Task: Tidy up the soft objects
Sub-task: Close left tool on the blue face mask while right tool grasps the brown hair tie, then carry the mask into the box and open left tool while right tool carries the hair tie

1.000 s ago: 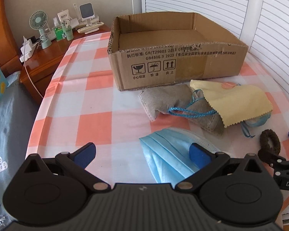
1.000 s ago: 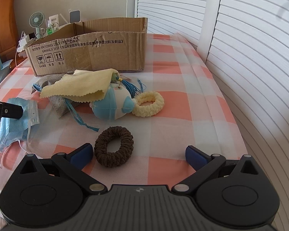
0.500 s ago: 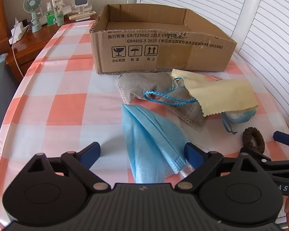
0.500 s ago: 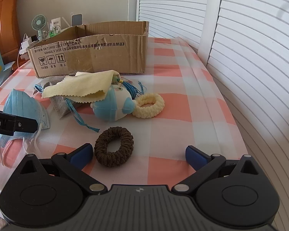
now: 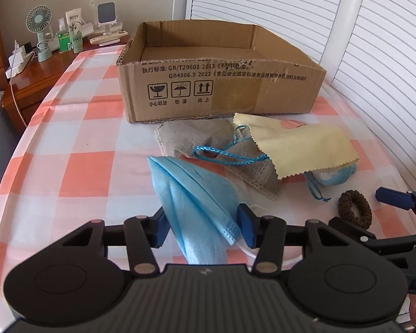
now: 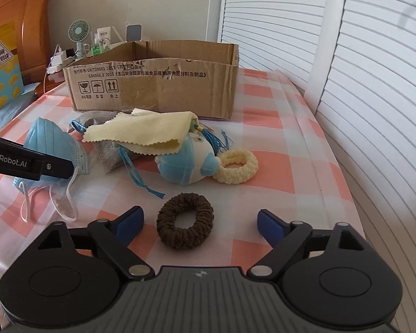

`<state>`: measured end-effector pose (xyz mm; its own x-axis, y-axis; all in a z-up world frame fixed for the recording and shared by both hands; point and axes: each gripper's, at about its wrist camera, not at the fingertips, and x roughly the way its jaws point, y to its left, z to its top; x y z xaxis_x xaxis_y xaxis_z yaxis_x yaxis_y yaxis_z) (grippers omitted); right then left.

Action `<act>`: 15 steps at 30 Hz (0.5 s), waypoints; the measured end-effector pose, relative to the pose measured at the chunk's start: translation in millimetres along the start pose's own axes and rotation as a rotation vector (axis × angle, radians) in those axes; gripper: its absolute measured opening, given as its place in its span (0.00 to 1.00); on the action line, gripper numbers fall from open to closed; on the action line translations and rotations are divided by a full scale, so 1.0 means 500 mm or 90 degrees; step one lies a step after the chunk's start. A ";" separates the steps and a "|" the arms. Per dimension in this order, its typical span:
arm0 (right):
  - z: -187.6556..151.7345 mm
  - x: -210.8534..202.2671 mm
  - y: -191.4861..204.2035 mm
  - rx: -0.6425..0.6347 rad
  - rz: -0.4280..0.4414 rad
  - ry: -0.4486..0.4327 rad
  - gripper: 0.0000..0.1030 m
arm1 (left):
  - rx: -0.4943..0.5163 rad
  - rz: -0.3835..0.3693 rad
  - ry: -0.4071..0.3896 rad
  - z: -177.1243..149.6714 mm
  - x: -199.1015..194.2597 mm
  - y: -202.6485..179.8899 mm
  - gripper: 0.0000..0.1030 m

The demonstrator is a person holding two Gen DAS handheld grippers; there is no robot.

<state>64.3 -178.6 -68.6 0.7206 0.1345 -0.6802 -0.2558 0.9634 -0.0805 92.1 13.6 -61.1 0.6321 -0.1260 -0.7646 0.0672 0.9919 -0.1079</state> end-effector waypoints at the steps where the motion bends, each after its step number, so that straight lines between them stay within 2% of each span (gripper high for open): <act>1: 0.001 -0.002 0.003 -0.006 0.002 -0.002 0.75 | 0.005 0.001 0.000 0.000 0.000 0.001 0.48; 3: 0.004 -0.005 0.007 -0.012 0.006 -0.002 0.69 | 0.012 0.000 -0.002 0.001 -0.001 0.001 0.48; 4: 0.005 -0.007 0.008 -0.013 0.006 -0.002 0.61 | 0.018 -0.002 -0.003 0.002 -0.002 0.002 0.46; 7: 0.008 -0.013 0.010 -0.020 0.007 0.003 0.48 | 0.031 -0.007 -0.007 0.002 -0.005 0.003 0.43; 10: 0.009 -0.016 0.009 -0.018 0.015 0.010 0.44 | 0.042 -0.014 -0.007 0.002 -0.008 0.008 0.38; 15: 0.007 -0.028 0.010 -0.020 0.027 0.017 0.42 | 0.063 -0.022 -0.004 0.004 -0.016 0.012 0.35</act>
<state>55.3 -174.7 -56.9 0.6909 0.1690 -0.7029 -0.3068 0.9489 -0.0735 88.9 20.5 -54.1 0.6333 -0.1604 -0.7571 0.1648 0.9838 -0.0705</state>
